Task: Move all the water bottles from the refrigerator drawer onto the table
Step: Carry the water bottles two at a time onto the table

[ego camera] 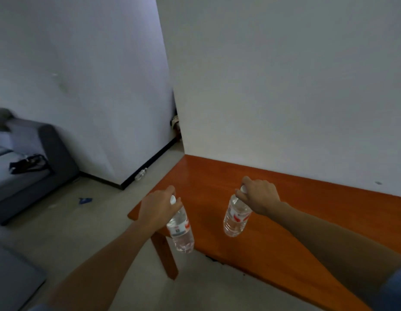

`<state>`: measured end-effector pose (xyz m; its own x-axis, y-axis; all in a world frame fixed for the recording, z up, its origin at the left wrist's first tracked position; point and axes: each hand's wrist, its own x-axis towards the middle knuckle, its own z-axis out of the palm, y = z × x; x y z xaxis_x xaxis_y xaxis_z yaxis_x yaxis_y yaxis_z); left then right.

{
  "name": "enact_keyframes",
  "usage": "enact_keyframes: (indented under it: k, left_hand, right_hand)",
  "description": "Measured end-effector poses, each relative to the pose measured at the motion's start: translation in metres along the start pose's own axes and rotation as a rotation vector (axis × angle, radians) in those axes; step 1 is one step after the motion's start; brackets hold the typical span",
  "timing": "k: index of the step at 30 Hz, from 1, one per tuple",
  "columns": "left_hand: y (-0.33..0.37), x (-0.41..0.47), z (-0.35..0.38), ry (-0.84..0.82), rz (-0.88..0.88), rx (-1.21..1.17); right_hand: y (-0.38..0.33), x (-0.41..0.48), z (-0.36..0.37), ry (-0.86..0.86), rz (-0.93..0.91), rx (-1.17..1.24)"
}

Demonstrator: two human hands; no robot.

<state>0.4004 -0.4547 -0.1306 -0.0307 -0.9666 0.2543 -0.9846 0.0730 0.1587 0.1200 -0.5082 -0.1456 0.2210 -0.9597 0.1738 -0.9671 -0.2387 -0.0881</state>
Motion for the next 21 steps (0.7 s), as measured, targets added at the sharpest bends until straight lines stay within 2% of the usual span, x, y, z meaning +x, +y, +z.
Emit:
enact_keyframes:
  k: [8,13,21]
  left_hand:
    - [-0.084,0.12,0.053,-0.076,0.012,0.012]
    - [-0.129,0.212,0.074,-0.082,0.087,-0.012]
    - [-0.164,0.356,0.1,-0.075,0.148,-0.165]
  right_hand:
    - [-0.038,0.139,0.054,-0.028,0.0,0.0]
    - [-0.062,0.221,0.083,-0.042,0.112,0.02]
    - [-0.075,0.331,0.088,0.039,0.309,0.141]
